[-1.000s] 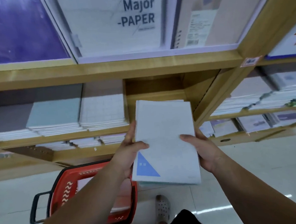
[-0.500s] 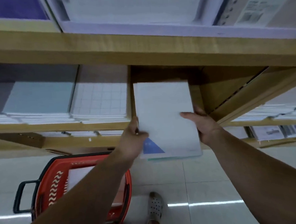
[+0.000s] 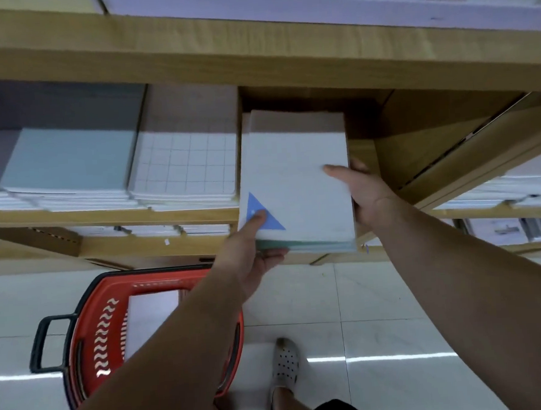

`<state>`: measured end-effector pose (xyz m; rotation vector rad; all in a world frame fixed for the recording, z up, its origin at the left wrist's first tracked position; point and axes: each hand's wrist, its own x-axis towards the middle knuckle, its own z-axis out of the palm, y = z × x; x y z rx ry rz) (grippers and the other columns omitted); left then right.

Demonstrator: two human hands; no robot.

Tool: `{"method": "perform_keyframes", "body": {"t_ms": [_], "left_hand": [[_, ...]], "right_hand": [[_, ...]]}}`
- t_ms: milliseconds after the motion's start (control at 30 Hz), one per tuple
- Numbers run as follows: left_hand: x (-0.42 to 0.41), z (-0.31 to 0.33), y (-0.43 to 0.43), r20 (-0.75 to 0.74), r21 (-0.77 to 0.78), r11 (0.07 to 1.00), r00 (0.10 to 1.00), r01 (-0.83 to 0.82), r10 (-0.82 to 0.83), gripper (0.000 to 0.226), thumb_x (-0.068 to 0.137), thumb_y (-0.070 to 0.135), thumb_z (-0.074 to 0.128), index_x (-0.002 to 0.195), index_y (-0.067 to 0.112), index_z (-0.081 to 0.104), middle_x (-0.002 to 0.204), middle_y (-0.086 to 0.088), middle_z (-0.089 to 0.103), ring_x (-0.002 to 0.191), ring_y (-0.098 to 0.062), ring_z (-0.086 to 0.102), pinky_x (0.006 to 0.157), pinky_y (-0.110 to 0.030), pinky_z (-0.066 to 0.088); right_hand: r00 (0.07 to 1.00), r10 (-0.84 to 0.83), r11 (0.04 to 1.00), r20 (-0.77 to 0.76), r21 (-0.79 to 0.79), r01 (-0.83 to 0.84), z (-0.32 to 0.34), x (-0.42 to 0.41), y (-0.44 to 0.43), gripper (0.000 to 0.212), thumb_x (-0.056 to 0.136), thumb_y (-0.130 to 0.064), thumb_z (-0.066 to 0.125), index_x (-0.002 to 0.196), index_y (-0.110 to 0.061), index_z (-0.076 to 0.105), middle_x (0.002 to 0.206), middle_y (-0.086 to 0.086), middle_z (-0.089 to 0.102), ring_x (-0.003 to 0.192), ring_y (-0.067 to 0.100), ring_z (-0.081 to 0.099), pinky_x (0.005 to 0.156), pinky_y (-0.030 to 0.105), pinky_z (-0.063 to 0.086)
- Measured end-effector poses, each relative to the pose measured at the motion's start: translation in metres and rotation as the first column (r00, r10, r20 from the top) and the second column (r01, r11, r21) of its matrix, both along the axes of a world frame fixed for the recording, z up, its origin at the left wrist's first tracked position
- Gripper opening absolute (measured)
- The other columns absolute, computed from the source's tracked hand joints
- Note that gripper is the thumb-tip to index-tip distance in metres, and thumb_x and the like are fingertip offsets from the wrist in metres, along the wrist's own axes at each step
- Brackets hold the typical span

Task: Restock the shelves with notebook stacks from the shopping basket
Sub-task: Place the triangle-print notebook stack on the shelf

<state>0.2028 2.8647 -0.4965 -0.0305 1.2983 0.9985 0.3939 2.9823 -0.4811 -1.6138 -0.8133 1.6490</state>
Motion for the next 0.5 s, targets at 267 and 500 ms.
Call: {"method": "perform_keyframes", "body": {"t_ms": [267, 500], "left_hand": [[0.005, -0.004, -0.004, -0.012, -0.105, 0.994, 1.0, 0.003, -0.004, 0.055, 0.087, 0.045, 0.078, 0.127, 0.013, 0.06, 0.127, -0.017, 0.062, 0.086, -0.032, 0.073, 0.088, -0.044, 0.061], [-0.004, -0.012, -0.015, 0.129, -0.09, 0.995, 0.99, -0.047, 0.059, 0.093, 0.09, 0.073, 0.054, 0.154, 0.007, 0.036, 0.128, -0.031, 0.061, 0.111, -0.046, 0.07, 0.096, -0.05, 0.057]], "right_hand": [[0.966, 0.051, 0.997, 0.255, 0.046, -0.065, 0.002, -0.022, -0.004, 0.046, 0.094, -0.04, 0.073, 0.137, -0.038, 0.059, 0.107, -0.01, 0.076, 0.093, 0.017, 0.073, 0.077, 0.035, 0.061], [0.915, -0.114, 0.993, 0.388, 0.004, 0.122, -0.026, -0.005, -0.091, 0.098, 0.072, -0.074, 0.074, 0.155, -0.04, 0.035, 0.151, 0.004, 0.048, 0.135, 0.03, 0.051, 0.109, 0.047, 0.046]]}}
